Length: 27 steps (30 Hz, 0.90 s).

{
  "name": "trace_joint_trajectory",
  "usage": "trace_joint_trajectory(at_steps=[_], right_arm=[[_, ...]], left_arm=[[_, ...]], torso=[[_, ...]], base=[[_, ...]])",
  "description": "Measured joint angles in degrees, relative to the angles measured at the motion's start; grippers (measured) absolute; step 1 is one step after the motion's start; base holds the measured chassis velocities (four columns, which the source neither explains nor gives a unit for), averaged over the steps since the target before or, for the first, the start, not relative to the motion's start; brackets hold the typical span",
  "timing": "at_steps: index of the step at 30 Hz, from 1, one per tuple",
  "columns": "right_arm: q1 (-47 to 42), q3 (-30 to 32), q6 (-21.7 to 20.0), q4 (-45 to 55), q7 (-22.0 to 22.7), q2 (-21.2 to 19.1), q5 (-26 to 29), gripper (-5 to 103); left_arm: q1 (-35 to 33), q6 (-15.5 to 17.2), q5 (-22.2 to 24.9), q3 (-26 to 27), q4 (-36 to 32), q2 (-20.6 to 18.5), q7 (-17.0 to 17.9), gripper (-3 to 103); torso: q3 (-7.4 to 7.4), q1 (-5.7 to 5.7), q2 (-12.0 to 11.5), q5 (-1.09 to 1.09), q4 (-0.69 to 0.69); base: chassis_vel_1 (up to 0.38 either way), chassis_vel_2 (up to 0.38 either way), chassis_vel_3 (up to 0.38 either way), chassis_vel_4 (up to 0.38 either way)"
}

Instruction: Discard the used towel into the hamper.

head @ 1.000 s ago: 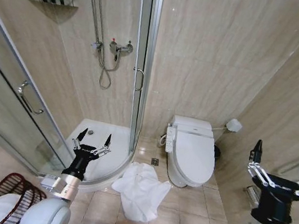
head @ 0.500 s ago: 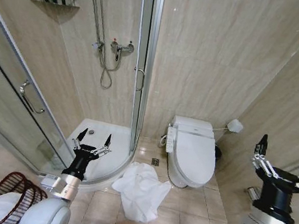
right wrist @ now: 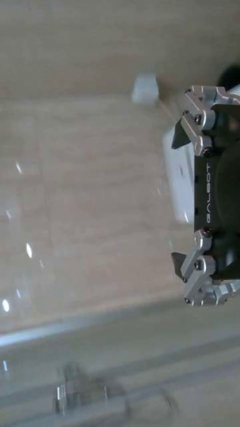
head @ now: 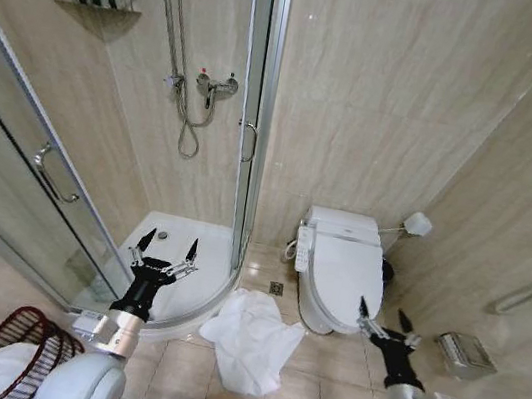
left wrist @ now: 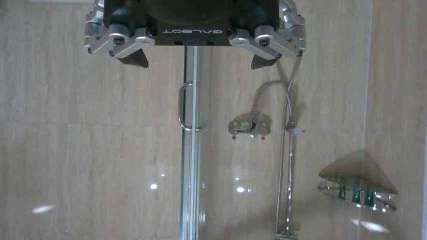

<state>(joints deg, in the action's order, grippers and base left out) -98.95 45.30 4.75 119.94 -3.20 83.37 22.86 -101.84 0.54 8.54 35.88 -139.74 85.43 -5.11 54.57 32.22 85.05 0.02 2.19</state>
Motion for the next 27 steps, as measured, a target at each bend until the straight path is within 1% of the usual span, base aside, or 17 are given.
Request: trace_joint_trajectory(at_steps=[1,3,4,5,7,9,10,12,13,15,18,21,22,23,25,26,27], right_arm=[[0.0,0.0,0.0,0.0,0.0,0.0,0.0,100],[1.2,-0.3,4.6,-3.3,2.5,-1.7,-0.7,100],[1.5,-0.4,5.7,-4.4,2.5,-2.4,0.6,100],[1.5,-0.4,5.7,-4.4,2.5,-2.4,0.6,100],[2.6,-1.0,6.7,-5.5,1.5,-2.8,3.3,100],[3.2,-1.2,7.2,-5.9,0.7,-2.8,3.5,100],[3.8,-1.3,7.7,-6.4,-0.2,-2.8,2.4,100],[4.3,-1.2,8.1,-7.4,-4.5,-2.8,-0.6,100],[4.3,-1.2,8.1,-7.4,-4.5,-2.8,-0.6,100],[3.8,-1.3,7.5,-8.1,-6.8,-2.7,-2.0,100],[3.2,-1.7,7.1,-9.8,-7.2,-2.3,-3.1,100],[2.8,-2.8,6.9,-12.2,-4.2,-2.3,-3.2,100],[2.8,-2.8,6.9,-12.2,-4.2,-2.3,-3.2,100],[2.9,-3.3,7.3,-12.8,-2.8,-2.5,-3.3,100],[3.2,-4.7,8.7,-13.9,0.6,-3.3,-4.1,100],[3.2,-4.7,8.7,-13.9,0.6,-3.3,-4.1,100],[4.0,-5.7,10.2,-14.6,3.0,-3.4,-4.9,100]], left_arm=[[0.0,0.0,0.0,0.0,0.0,0.0,0.0,100],[0.0,0.0,0.0,0.0,0.0,0.0,0.0,100],[0.0,0.0,0.0,0.0,0.0,0.0,0.0,100],[0.0,0.0,0.0,0.0,0.0,0.0,0.0,100],[0.0,0.0,0.0,0.0,0.0,0.0,0.0,100],[0.0,0.0,0.0,0.0,0.0,0.0,0.0,100],[0.0,0.0,0.0,0.0,0.0,0.0,0.0,100],[0.0,0.0,0.0,0.0,0.0,0.0,0.0,100],[0.0,0.0,0.0,0.0,0.0,0.0,0.0,100],[0.0,0.0,0.0,0.0,0.0,0.0,0.0,100],[0.0,0.0,0.0,0.0,0.0,0.0,0.0,100],[0.0,0.0,0.0,0.0,0.0,0.0,0.0,100],[0.0,0.0,0.0,0.0,0.0,0.0,0.0,100],[0.0,0.0,0.0,0.0,0.0,0.0,0.0,100],[0.0,0.0,0.0,0.0,0.0,0.0,0.0,100],[0.0,0.0,0.0,0.0,0.0,0.0,0.0,100],[0.0,0.0,0.0,0.0,0.0,0.0,0.0,100]], torso=[[0.00,0.00,0.0,0.00,0.00],[0.00,0.00,0.0,-0.02,0.00],[0.00,0.00,0.0,-0.02,-0.01],[0.00,0.00,0.0,-0.02,-0.01],[0.00,0.00,0.0,-0.02,-0.01],[0.00,0.00,0.0,-0.02,0.00],[0.00,0.00,0.0,-0.02,0.00],[0.00,0.00,0.0,-0.02,0.01],[0.00,0.00,0.0,-0.02,0.01],[0.00,0.00,0.0,-0.03,0.00],[-0.09,-0.08,-0.2,-0.02,0.00],[-0.60,-0.53,-1.2,-0.02,-0.01],[-0.60,-0.53,-1.2,-0.02,-0.01],[-0.83,-0.72,-1.6,-0.02,-0.01],[-1.32,-1.13,-2.5,-0.03,0.00],[-1.32,-1.13,-2.5,-0.03,0.00],[-1.63,-1.40,-3.0,-0.04,0.00]], base=[[0.000,0.000,0.000,0.000],[0.000,0.000,0.000,0.000],[0.000,0.000,0.000,0.000],[0.000,0.000,0.000,0.000],[0.000,0.000,0.000,0.000],[0.000,0.000,0.000,0.000],[0.000,0.000,0.000,0.000],[0.000,0.000,0.000,0.000],[0.000,0.000,0.000,0.000],[0.000,0.000,0.000,0.000],[0.000,0.000,0.000,0.000],[0.000,0.000,0.000,0.000],[0.000,0.000,0.000,0.000],[0.000,0.000,0.000,0.000],[0.000,0.000,0.000,0.000],[0.000,0.000,0.000,0.000],[0.000,0.000,0.000,0.000]])
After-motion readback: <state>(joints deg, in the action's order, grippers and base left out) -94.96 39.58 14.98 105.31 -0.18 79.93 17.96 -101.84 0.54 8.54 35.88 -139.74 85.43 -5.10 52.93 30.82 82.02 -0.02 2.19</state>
